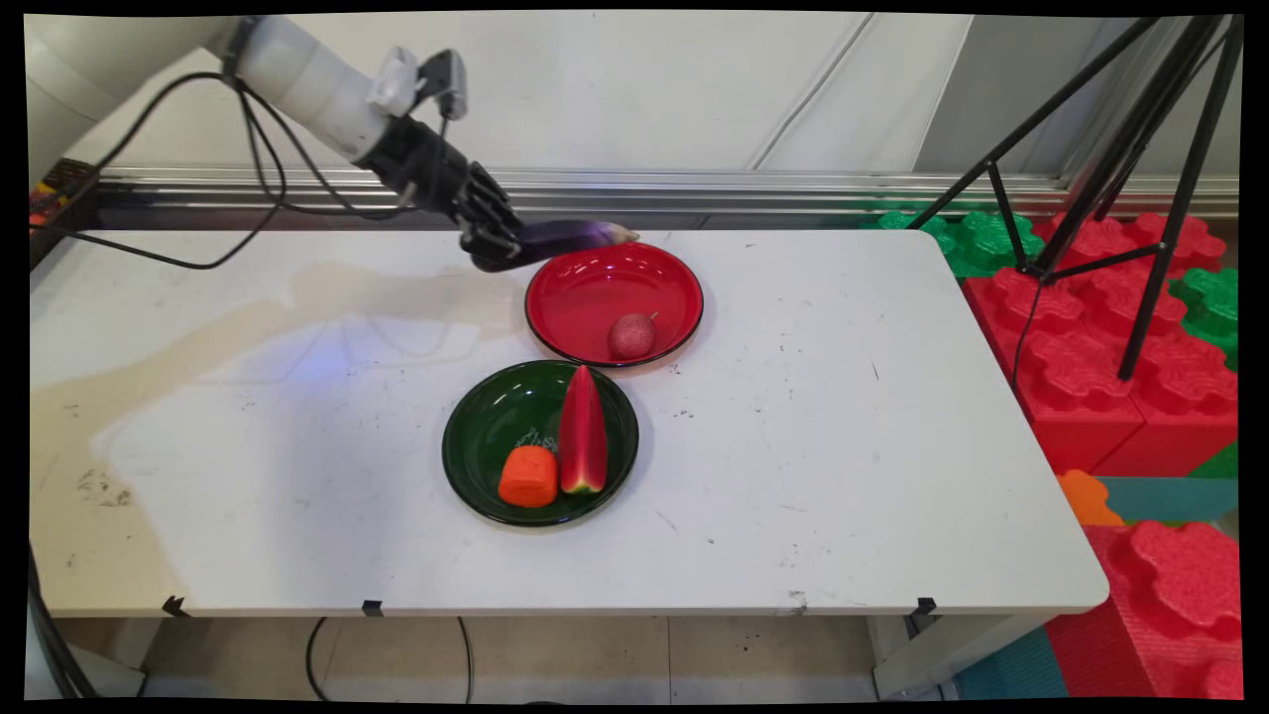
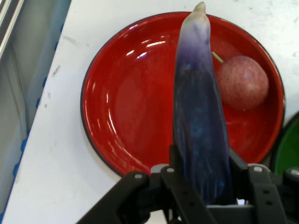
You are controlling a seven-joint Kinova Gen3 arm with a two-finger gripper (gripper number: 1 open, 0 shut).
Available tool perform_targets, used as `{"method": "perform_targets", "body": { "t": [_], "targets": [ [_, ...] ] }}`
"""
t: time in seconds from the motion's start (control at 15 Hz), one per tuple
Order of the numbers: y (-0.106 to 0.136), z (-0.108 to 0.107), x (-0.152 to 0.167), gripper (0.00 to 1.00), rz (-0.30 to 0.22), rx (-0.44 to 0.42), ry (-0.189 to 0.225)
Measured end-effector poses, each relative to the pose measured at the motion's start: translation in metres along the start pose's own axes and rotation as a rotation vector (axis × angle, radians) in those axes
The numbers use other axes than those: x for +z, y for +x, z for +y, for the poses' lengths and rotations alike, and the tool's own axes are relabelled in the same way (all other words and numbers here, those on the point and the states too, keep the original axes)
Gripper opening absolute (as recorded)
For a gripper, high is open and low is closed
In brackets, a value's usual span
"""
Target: Place the picked object on the table
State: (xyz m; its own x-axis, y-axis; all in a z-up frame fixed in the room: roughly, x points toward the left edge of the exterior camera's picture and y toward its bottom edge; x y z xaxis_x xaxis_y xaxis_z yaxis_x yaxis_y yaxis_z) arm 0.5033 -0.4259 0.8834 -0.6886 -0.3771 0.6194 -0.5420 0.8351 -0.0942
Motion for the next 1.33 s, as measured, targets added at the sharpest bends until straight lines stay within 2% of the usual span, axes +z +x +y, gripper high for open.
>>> {"method": "perform_targets", "body": {
  "t": [0.4, 0.73, 1.0, 1.33],
  "targets": [
    [-0.018, 0.003, -0.044, 0.0, -0.02, 0.019, 0.005],
    [-0.044, -0.001, -0.069, 0.0, -0.081, 0.061, 0.01],
    [-0.067, -0.004, -0.072, 0.0, -0.144, 0.092, 0.003],
    [-0.096, -0.007, -0.061, 0.0, -0.209, 0.097, -0.007]
  ]
}}
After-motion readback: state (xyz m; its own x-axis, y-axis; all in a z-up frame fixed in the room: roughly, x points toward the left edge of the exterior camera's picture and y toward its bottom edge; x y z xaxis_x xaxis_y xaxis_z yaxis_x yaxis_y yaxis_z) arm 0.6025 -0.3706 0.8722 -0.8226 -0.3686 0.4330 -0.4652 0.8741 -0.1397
